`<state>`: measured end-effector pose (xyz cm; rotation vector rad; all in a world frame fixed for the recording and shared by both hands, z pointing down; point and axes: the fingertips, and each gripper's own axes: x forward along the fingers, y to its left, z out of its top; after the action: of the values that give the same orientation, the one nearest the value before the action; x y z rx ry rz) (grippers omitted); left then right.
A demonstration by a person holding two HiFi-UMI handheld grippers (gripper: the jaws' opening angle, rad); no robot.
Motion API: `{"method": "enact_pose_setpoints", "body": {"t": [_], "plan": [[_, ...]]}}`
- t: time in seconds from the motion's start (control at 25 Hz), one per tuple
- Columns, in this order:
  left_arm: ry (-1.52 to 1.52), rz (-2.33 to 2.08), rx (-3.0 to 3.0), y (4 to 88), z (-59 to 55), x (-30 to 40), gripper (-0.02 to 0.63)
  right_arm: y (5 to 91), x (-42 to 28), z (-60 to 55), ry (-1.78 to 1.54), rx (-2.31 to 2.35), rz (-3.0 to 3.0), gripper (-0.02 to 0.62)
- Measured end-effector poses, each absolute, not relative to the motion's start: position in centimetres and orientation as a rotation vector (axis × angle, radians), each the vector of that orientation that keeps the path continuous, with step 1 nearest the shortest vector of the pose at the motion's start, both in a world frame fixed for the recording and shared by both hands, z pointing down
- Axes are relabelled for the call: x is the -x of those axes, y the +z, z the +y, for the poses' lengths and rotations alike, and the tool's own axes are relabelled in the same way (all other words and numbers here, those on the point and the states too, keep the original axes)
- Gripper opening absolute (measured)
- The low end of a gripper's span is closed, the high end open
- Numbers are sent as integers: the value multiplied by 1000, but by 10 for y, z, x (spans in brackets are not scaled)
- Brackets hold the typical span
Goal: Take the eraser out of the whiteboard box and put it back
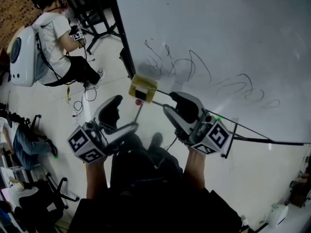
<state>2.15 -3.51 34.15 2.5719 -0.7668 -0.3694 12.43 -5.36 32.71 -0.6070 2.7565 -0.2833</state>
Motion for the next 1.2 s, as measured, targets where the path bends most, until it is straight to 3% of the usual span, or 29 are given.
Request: {"method": "enact_pose_setpoints", "body": {"t": [0.44,0.52,0.88,1.2], "plan": [[-367,-679,-2593,346,-62,1,431,356,-97,-86,-288,741,2866,147],[-366,-651,-2606,346,-70,7,431,359,-89,-93,-280,781,2891,183],[-320,-527,-2621,363,-87,19,431,384,-61,-110,-303,910,2986,189],[-281,-493,-2594,392,-90,27,431,438,-40,-117,-379,969,3153,233]]}}
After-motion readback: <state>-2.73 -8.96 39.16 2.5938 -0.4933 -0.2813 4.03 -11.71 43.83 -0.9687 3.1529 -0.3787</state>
